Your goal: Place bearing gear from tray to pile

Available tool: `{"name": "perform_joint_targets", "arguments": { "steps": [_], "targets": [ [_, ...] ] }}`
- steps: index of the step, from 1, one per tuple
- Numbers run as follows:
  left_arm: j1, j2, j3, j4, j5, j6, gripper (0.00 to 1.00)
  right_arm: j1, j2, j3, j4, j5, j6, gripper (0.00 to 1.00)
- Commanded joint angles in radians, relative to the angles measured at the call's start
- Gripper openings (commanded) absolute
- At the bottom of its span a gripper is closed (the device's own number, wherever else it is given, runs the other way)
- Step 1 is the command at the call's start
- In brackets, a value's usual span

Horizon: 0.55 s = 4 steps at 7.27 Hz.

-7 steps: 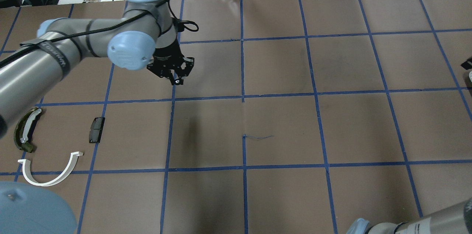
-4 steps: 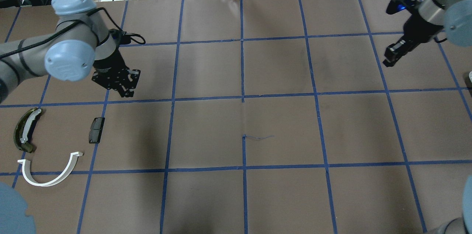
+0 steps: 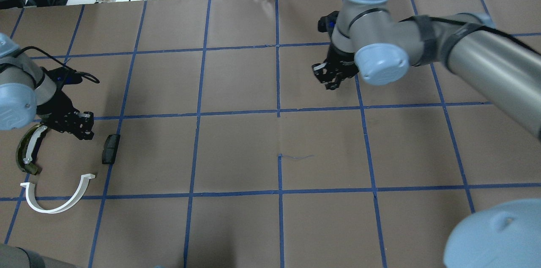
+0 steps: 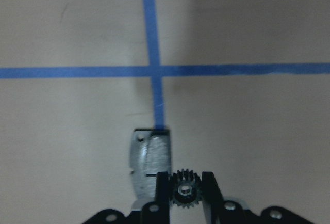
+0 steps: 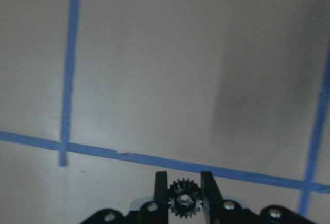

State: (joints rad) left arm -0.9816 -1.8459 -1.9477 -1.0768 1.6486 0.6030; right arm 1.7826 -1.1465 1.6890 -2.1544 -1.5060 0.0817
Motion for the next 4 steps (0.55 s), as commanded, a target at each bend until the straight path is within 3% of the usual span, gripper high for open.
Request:
{"name": "perform_joint_targets", "arguments": {
  "steps": [1,2,3,4],
  "targets": [
    [0.072,-0.016,-0.04,0.069,0.0,0.077,0.07,0.176,0.126,0.006,-0.177,0.0,0.243,0.0],
    [0.072,-0.025,-0.046,0.078,-0.009,0.08,0.26,0.181,0.128,-0.003,-0.173,-0.002,0.245,0.09],
    [0.069,-0.044,-0.042,0.125,-0.012,0.066,0.76,0.181,0.129,0.006,-0.174,-0.016,0.216,0.99],
    [0.064,-0.047,-0.024,0.144,-0.016,0.063,0.89,0.172,0.117,-0.017,-0.17,-0.022,0.173,1.0]
  ]
}}
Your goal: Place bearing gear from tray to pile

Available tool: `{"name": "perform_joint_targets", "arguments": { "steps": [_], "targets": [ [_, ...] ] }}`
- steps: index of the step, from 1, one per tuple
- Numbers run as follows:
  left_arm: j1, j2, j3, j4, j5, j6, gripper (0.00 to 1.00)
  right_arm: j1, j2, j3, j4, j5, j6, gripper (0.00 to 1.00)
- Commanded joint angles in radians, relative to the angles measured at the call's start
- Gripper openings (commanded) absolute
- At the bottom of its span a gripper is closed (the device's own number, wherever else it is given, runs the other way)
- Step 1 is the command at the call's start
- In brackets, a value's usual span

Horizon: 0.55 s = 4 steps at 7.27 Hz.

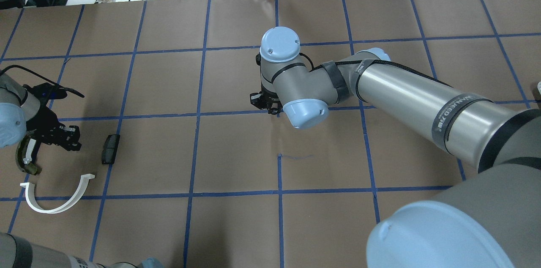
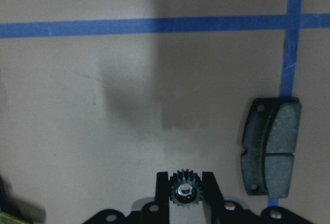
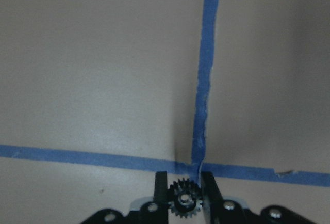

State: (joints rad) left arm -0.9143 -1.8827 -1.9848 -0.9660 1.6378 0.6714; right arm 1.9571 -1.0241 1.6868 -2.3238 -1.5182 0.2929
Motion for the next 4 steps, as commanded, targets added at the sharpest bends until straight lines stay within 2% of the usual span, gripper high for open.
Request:
{"name": "perform_joint_targets", "arguments": {
  "steps": [1,2,4],
  "targets": [
    [-0.039,-0.01,0.052,0.021,-0.003,-0.009,0.9,-0.021,-0.037,-0.024,0.013,-0.014,-0.066,1.0],
    [-0.125,-0.01,0.093,0.006,-0.003,-0.03,0.9,-0.064,-0.081,-0.029,0.046,-0.031,-0.078,1.0],
    [-0.321,-0.006,0.132,-0.002,-0.004,-0.279,0.9,-0.18,-0.259,-0.03,0.24,-0.031,-0.237,1.0]
  ]
}}
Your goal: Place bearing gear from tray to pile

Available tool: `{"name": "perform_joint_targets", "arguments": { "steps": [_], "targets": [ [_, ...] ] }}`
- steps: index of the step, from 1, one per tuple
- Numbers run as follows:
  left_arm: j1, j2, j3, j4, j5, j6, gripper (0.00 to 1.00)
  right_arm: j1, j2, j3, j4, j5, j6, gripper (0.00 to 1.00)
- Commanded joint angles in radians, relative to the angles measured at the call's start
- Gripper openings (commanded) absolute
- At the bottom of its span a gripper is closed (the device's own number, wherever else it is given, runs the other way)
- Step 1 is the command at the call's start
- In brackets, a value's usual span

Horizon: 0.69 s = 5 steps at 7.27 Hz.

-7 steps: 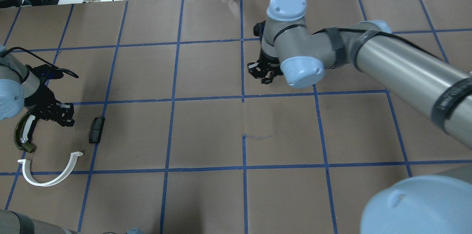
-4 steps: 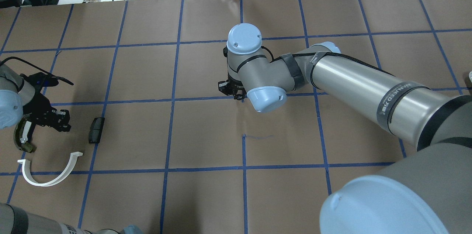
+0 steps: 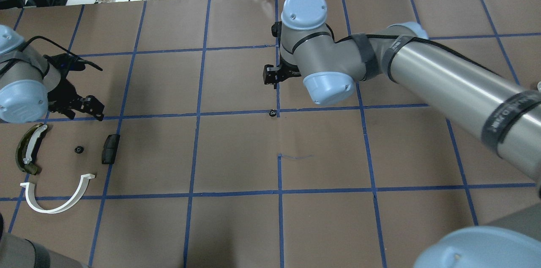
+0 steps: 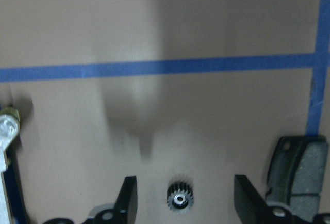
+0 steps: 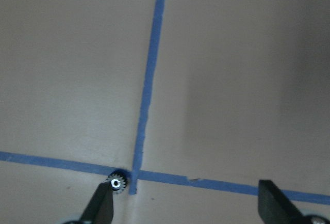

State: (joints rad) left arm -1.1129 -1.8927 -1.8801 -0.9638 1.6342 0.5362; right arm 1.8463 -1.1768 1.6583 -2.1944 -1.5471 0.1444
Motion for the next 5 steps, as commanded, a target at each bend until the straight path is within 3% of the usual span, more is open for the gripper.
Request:
{"name": "perform_joint_targets", "arguments": {
  "steps": [1,3,5],
  "targets": [
    [-0.247,0.012,0.047,-0.009,0.003,-0.297,0.9,-0.116,-0.206,-0.002,0.239,-0.002,-0.113,1.0],
    [-0.411,-0.012,0.071,0.0,-0.048,-0.589,0.92,-0.157,-0.337,-0.005,0.385,-0.028,-0.161,1.0],
    [-0.528,-0.061,0.101,0.016,-0.108,-0.765,0.92,-0.159,-0.348,-0.04,0.43,-0.025,-0.161,1.0]
  ]
}}
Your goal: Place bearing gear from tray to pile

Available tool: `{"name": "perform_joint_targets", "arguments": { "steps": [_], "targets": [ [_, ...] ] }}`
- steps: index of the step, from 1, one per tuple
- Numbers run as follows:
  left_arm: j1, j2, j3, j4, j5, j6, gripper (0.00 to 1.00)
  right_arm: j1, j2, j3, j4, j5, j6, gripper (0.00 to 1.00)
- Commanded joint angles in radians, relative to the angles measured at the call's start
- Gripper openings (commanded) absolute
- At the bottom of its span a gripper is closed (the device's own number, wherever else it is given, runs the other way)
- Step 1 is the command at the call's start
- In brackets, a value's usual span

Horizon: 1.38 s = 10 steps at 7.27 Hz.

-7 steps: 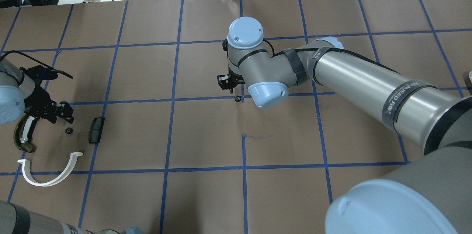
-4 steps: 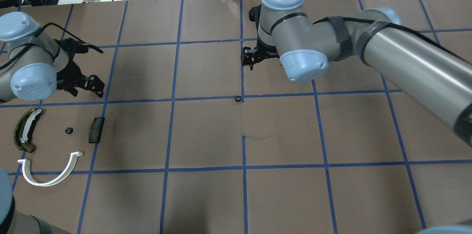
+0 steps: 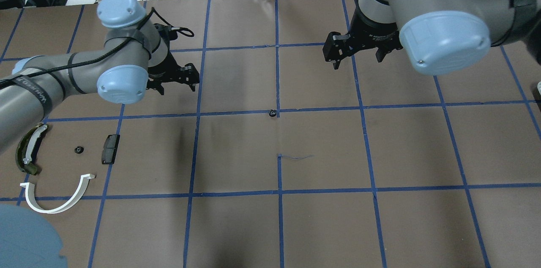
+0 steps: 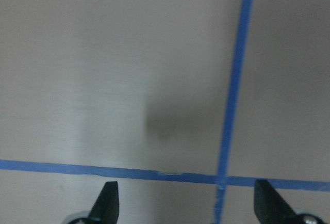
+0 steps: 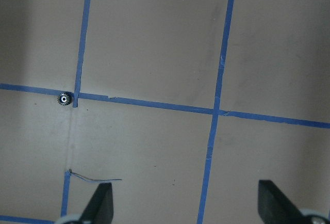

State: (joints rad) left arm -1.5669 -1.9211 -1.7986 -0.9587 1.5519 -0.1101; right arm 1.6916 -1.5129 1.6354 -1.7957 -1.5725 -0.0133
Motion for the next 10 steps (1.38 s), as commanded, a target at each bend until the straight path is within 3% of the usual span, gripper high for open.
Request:
{"name": "perform_joint_targets", "arguments": {
  "steps": [1,3,5,10],
  "targets": [
    [-0.155,-0.068,0.053,0.044,-0.026,-0.21,0.93,-0.007,0.0,-0.025,0.036,0.008,-0.004,1.0],
    [-0.293,-0.117,0.096,0.046,-0.013,-0.363,0.96,-0.012,-0.007,-0.038,0.038,-0.004,-0.008,1.0],
    [-0.317,-0.131,0.047,0.055,-0.024,-0.375,0.96,-0.018,-0.009,-0.034,0.033,0.011,-0.008,1.0],
    [-0.34,-0.206,0.062,0.129,-0.024,-0.384,0.9,-0.018,-0.001,-0.037,0.03,0.009,-0.007,1.0]
  ]
}}
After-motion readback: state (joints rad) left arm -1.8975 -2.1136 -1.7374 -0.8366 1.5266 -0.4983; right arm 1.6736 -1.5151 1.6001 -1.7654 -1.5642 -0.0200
